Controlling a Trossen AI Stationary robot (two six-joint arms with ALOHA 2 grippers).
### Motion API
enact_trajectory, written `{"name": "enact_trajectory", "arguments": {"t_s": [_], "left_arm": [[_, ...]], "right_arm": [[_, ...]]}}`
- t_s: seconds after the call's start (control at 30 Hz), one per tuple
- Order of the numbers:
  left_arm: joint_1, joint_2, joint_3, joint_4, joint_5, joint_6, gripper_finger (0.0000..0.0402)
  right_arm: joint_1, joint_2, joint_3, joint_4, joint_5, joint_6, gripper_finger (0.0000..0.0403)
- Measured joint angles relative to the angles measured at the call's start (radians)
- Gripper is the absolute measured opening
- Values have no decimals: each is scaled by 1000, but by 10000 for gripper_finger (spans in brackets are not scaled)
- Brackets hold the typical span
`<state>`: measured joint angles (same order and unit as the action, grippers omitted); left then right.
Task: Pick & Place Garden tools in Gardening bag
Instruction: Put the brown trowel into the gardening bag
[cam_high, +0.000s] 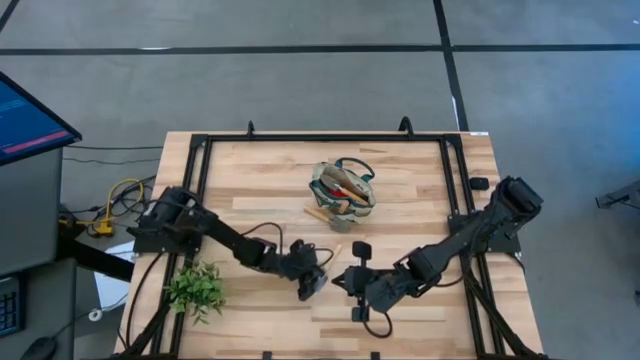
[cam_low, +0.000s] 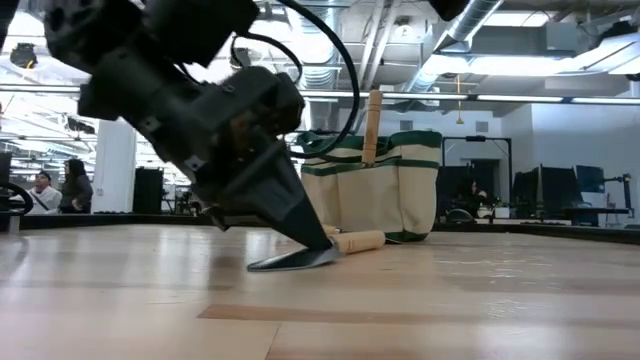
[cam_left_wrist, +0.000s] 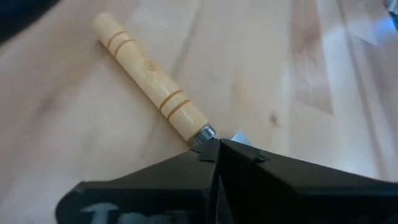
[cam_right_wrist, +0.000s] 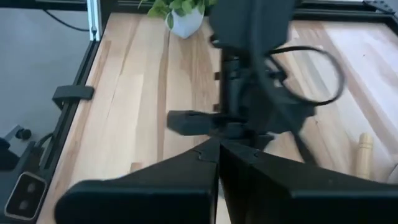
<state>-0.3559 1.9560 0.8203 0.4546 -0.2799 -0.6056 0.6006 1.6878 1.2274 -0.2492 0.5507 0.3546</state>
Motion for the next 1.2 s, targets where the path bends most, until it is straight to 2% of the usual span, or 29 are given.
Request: {"name": "enact_trajectory", "arguments": {"t_s": [0.2,0.43,0.6,0.7,0.87,1.1,1.2], "left_arm": [[-10,-55,-6,-21,66,54,2],[-64,-253,-4,-24,68,179,2],[-89,-410,-2,-125,66,326,2],[-99,-490,-3,-221,35,365,2],[-110,-574,-3,-353,-78,399,2],[-107,-623,-3,-367,-87,574,2],[-93,-665,-29,-356,-90,596,2]], "right_arm": [[16,0,0,-13,-2,21,0],[15,0,0,-14,-4,21,0],[15,0,0,-39,-29,13,0],[15,0,0,-66,-30,13,0],[4,0,0,-123,-65,10,0],[-30,-10,-1,-104,-207,-175,0],[-58,-35,-26,-79,-215,-236,0]]}}
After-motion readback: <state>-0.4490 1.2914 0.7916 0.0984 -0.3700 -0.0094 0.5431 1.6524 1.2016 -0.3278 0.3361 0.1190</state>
